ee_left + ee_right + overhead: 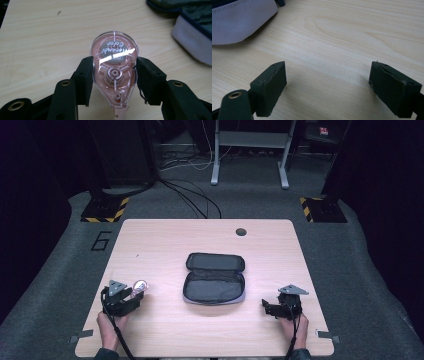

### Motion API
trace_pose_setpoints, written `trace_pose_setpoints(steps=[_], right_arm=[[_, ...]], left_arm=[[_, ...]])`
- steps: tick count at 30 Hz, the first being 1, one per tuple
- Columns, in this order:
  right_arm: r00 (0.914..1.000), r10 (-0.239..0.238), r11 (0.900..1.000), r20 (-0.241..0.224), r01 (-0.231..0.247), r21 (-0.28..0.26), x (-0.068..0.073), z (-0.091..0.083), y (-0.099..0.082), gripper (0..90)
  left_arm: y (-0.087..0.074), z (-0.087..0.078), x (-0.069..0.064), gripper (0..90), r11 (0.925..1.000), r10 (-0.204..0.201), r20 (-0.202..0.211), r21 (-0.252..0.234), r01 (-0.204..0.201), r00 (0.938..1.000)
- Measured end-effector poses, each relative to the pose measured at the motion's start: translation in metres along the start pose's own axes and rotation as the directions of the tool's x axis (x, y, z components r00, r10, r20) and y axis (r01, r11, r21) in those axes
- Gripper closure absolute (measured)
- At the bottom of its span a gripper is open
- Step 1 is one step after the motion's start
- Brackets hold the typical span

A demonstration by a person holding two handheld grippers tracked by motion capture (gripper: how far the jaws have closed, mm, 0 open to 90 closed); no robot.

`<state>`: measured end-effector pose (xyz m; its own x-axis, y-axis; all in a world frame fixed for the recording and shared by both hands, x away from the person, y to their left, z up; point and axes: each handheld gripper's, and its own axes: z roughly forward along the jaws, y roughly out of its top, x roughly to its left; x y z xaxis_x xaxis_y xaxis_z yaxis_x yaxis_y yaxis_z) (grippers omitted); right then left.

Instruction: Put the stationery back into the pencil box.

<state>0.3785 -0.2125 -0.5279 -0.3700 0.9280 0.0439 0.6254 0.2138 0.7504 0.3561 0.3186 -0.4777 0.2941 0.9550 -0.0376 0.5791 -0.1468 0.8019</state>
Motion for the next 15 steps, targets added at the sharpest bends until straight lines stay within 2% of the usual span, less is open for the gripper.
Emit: trace_pose_setpoints(steps=[8,15], right_arm=[[1.0,-0.005,1.0,0.002,0.005,0.005,0.0,0.0,0.0,14.1],[0.9998,-0.019,0.9998,0.011,0.019,0.003,0.001,0.001,0.0,14.2]], left_arm=[[0.03,-0.004,-0.026,49.9,0.9967,0.079,0.05,-0.021,-0.078,0.9956],[0.05,-0.001,-0.045,49.9,0.9906,0.135,0.092,-0.03,-0.133,0.9865]])
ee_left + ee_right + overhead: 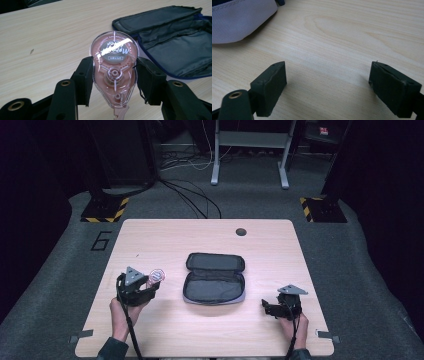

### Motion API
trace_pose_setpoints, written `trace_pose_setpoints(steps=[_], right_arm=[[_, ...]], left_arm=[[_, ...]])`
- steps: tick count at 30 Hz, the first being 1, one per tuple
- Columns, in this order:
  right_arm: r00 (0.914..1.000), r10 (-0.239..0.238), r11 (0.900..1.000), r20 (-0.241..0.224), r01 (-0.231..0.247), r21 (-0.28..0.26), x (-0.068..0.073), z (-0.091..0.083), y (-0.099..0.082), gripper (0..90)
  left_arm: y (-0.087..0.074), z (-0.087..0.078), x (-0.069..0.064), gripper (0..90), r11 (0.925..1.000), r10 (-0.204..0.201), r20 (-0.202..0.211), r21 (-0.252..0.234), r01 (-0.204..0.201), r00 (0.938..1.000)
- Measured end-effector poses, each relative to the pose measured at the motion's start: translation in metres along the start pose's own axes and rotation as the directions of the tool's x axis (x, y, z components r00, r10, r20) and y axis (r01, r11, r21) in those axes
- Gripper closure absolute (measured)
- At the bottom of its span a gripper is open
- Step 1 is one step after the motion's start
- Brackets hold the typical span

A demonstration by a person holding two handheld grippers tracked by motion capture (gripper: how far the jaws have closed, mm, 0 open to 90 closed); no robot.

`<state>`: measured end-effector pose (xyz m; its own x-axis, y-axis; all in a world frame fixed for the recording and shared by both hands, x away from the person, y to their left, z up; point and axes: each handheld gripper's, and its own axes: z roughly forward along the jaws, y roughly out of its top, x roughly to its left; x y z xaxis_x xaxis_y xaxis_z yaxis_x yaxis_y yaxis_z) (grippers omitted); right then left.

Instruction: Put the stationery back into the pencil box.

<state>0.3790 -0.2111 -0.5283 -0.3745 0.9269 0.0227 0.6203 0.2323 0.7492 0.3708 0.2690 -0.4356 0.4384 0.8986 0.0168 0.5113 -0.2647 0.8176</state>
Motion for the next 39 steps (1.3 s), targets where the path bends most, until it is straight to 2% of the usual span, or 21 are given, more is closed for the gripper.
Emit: trace_pose_setpoints(steps=[2,3,6,16,19,25,30,31,35,36,38,39], right_arm=[[0.9997,-0.023,0.9997,0.003,0.023,0.008,0.001,0.0,0.0,14.2],[0.9997,-0.025,0.9997,0.003,0.025,0.006,0.001,0.001,0.001,14.2],[0.9998,-0.019,0.9998,0.003,0.019,0.005,0.002,0.001,0.001,14.0],[0.9995,-0.03,0.9995,0.002,0.03,0.008,0.001,0.001,0.0,13.9],[0.9995,-0.03,0.9995,0.002,0.03,0.008,0.001,0.001,0.0,13.9],[0.9996,-0.03,0.9995,0.0,0.03,0.009,0.002,0.001,0.001,12.9],[0.9995,-0.031,0.9995,-0.002,0.031,0.01,0.002,0.001,0.001,12.7],[0.9995,-0.031,0.9995,-0.002,0.031,0.01,0.002,0.001,0.001,12.7],[0.9995,-0.031,0.9995,-0.002,0.031,0.01,0.002,0.001,0.001,12.8],[0.9995,-0.031,0.9995,-0.002,0.031,0.01,0.002,0.001,0.001,12.7],[0.9995,-0.032,0.9994,-0.001,0.032,0.01,0.001,0.001,0.001,12.7],[0.9995,-0.031,0.9995,-0.002,0.031,0.01,0.002,0.001,0.001,12.7]], left_arm=[[0.005,0.002,-0.004,49.9,0.9998,0.016,0.012,0.006,-0.017,0.9998],[0.007,0.005,-0.007,49.9,0.9998,0.021,0.011,-0.003,-0.021,0.9997],[0.014,0.009,-0.013,49.9,0.9984,0.054,0.038,0.015,-0.055,0.9978],[0.031,0.033,-0.037,49.9,0.996,0.088,0.1,0.007,-0.09,0.9911],[0.036,0.042,-0.046,49.9,0.993,0.114,0.123,0.019,-0.117,0.9859],[0.041,0.062,-0.063,49.8,0.9886,0.137,0.173,0.039,-0.146,0.9754],[0.044,0.078,-0.078,49.8,0.9829,0.159,0.215,0.057,-0.175,0.9635],[0.045,0.08,-0.08,49.8,0.9791,0.167,0.226,0.076,-0.189,0.9597],[0.044,0.093,-0.09,49.8,0.9787,0.157,0.252,0.09,-0.185,0.9548],[0.045,0.096,-0.091,49.8,0.9743,0.168,0.262,0.102,-0.201,0.9504],[0.044,0.102,-0.096,49.8,0.9723,0.168,0.267,0.114,-0.204,0.949],[0.044,0.105,-0.099,49.7,0.974,0.155,0.27,0.12,-0.193,0.9504]])
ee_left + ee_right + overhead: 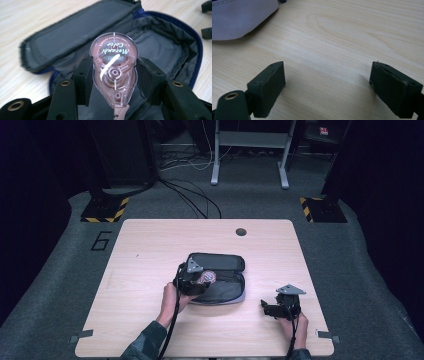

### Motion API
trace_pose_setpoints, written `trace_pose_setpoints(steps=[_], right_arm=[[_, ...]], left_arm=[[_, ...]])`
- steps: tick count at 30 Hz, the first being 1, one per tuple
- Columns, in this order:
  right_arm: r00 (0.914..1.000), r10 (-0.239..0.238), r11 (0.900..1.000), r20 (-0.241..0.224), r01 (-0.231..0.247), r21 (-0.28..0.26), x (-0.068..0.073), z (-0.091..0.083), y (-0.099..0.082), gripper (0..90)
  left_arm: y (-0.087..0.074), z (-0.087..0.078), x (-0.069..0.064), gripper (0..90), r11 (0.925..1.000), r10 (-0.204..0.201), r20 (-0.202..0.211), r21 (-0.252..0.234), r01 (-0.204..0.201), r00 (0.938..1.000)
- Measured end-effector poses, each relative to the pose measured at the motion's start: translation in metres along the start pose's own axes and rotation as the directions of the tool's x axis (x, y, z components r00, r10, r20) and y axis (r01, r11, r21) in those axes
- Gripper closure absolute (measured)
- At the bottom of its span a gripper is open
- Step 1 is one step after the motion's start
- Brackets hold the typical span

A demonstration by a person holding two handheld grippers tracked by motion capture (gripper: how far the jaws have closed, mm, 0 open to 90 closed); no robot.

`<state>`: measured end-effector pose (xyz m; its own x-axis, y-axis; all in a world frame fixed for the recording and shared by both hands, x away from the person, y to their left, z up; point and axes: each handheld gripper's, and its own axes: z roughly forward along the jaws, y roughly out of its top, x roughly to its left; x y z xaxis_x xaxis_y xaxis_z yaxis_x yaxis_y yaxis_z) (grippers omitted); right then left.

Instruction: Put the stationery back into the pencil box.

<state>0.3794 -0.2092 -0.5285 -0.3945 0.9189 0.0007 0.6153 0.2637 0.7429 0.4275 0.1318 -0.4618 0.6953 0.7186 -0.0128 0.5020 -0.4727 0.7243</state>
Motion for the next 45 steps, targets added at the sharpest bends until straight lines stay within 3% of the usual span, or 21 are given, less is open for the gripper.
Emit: trace_pose_setpoints(steps=[8,16,21,22,28,36,40,45], right_arm=[[1.0,0.0,1.0,0.0,0.0,0.0,0.0,0.0,0.0,12.8],[1.0,0.0,1.0,0.0,0.0,0.0,0.0,0.0,0.0,12.7],[1.0,0.0,1.0,0.0,0.0,0.0,0.0,0.0,0.0,12.8],[1.0,0.0,1.0,0.0,0.0,0.0,0.0,0.0,0.0,12.8],[1.0,0.0,1.0,0.0,0.0,0.0,0.0,0.0,0.0,12.8],[1.0,0.001,1.0,0.002,-0.001,-0.001,0.0,0.0,0.0,12.8],[1.0,0.0,1.0,0.002,0.0,-0.001,0.0,0.0,0.0,12.8],[1.0,0.0,1.0,0.002,0.0,-0.001,0.0,0.0,0.0,12.8]], left_arm=[[0.003,0.024,-0.008,49.7,0.9978,-0.001,0.032,0.067,-0.001,0.9995],[0.005,0.034,-0.012,48.7,0.9913,0.013,0.019,0.131,-0.015,0.9997],[0.004,0.031,-0.01,34.5,0.9941,-0.012,0.015,0.108,0.01,0.9998],[0.004,0.029,-0.01,31.2,0.9942,-0.026,0.023,0.105,0.023,0.9994],[0.005,0.004,-0.004,17.7,0.9982,-0.016,0.008,0.058,0.016,0.9998],[-0.003,-0.041,0.006,14.7,0.9999,-0.009,-0.042,0.009,0.01,0.9991],[-0.013,-0.06,0.012,12.3,0.9997,-0.022,-0.077,-0.016,0.021,0.9968],[-0.031,-0.078,0.02,10.0,0.9995,-0.031,-0.126,-0.011,0.03,0.9916]])
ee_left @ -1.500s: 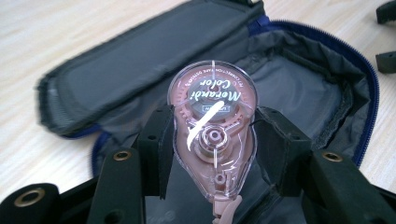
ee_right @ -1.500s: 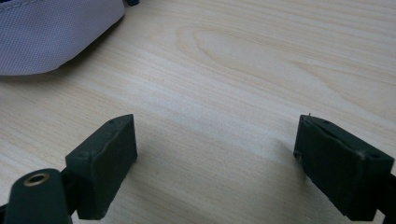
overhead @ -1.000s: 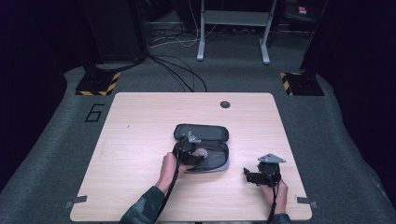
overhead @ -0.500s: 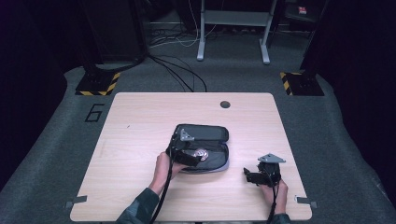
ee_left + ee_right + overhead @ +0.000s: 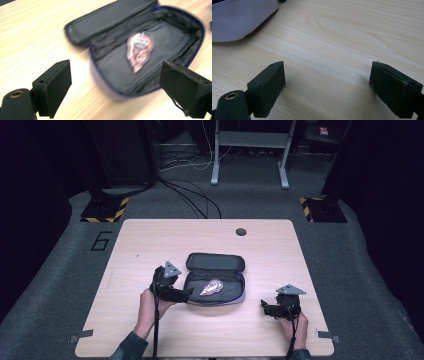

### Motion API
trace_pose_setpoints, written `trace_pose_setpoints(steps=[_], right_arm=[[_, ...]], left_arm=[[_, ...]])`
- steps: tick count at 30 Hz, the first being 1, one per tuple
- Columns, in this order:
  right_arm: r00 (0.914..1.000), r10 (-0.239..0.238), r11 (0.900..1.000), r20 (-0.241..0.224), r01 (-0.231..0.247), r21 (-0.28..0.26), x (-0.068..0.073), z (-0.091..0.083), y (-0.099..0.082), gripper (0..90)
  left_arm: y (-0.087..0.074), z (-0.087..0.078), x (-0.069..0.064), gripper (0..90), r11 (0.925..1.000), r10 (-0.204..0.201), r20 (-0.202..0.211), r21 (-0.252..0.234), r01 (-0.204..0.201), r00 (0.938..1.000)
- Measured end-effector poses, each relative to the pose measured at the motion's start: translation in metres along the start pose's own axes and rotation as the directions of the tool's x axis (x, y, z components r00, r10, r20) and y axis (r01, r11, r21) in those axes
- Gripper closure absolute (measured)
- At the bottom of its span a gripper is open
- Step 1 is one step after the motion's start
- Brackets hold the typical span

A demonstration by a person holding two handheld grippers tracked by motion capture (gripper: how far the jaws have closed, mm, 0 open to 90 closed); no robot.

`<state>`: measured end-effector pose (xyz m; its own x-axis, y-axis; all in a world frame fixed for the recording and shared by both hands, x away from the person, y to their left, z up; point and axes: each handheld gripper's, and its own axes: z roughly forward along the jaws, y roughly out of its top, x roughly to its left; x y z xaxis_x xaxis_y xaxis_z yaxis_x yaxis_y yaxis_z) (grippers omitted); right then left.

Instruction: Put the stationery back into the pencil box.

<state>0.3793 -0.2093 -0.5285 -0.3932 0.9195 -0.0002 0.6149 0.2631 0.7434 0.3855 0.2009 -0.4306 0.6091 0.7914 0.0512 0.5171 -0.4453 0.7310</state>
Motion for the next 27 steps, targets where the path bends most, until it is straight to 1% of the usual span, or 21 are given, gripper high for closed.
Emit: trace_pose_setpoints(steps=[3,6,7,8,10,11,13,14,15,17,21,25,26,27], right_arm=[[1.0,0.0,1.0,0.0,0.0,0.0,0.0,0.0,0.0,12.8],[1.0,0.001,1.0,0.0,-0.001,0.0,0.0,0.0,0.0,12.8],[1.0,0.0,1.0,0.0,0.0,0.0,0.0,0.0,0.0,12.8],[1.0,0.0,1.0,0.0,0.0,0.0,0.0,0.0,0.0,12.8],[1.0,0.001,1.0,-0.001,-0.001,0.001,0.0,0.0,0.0,12.8],[1.0,0.001,1.0,-0.001,-0.001,0.001,0.0,0.0,0.0,12.8],[1.0,0.0,1.0,0.0,0.0,0.0,0.0,0.0,0.0,12.8],[1.0,0.0,1.0,0.0,0.0,0.0,0.0,0.0,0.0,12.8],[1.0,0.001,1.0,0.0,-0.001,0.001,0.0,0.0,0.0,12.8],[1.0,0.001,1.0,0.0,-0.001,0.0,0.0,0.0,0.0,12.8],[1.0,0.0,1.0,0.0,0.0,0.0,0.0,0.0,0.0,12.8],[1.0,0.0,1.0,0.0,0.0,0.001,0.0,0.0,0.0,12.8],[1.0,-0.001,1.0,0.0,0.001,0.0,0.0,0.0,0.0,12.7],[1.0,0.0,1.0,0.0,0.0,0.001,0.0,0.0,0.0,12.8]], left_arm=[[-0.012,-0.008,0.007,9.1,0.9998,-0.019,-0.029,-0.003,0.019,0.9994],[-0.024,-0.013,0.012,7.7,0.9994,-0.033,-0.048,0.007,0.033,0.9983],[-0.029,-0.016,0.015,7.0,0.9991,-0.034,-0.065,0.022,0.035,0.9973],[-0.034,-0.018,0.017,6.5,0.9988,-0.037,-0.074,0.029,0.04,0.9966],[-0.044,-0.021,0.021,5.8,0.998,-0.052,-0.093,0.031,0.056,0.9943],[-0.049,-0.022,0.023,5.5,0.9974,-0.055,-0.103,0.041,0.059,0.9932],[-0.06,-0.022,0.026,4.8,0.9945,-0.101,-0.121,0.018,0.103,0.9875],[-0.065,-0.022,0.028,4.5,0.9937,-0.105,-0.13,0.026,0.109,0.9859],[-0.07,-0.022,0.029,4.3,0.9922,-0.116,-0.135,0.029,0.121,0.9839],[-0.081,-0.022,0.033,3.7,0.9903,-0.122,-0.138,0.05,0.13,0.9829],[-0.102,-0.021,0.042,2.8,0.9835,-0.15,-0.143,0.08,0.162,0.9783],[-0.12,-0.02,0.05,1.3,0.9742,-0.195,-0.156,0.083,0.21,0.9683],[-0.124,-0.02,0.053,0.7,0.9745,-0.198,-0.156,0.076,0.211,0.9678],[-0.128,-0.019,0.055,0.7,0.9743,-0.197,-0.158,0.078,0.211,0.9676]])
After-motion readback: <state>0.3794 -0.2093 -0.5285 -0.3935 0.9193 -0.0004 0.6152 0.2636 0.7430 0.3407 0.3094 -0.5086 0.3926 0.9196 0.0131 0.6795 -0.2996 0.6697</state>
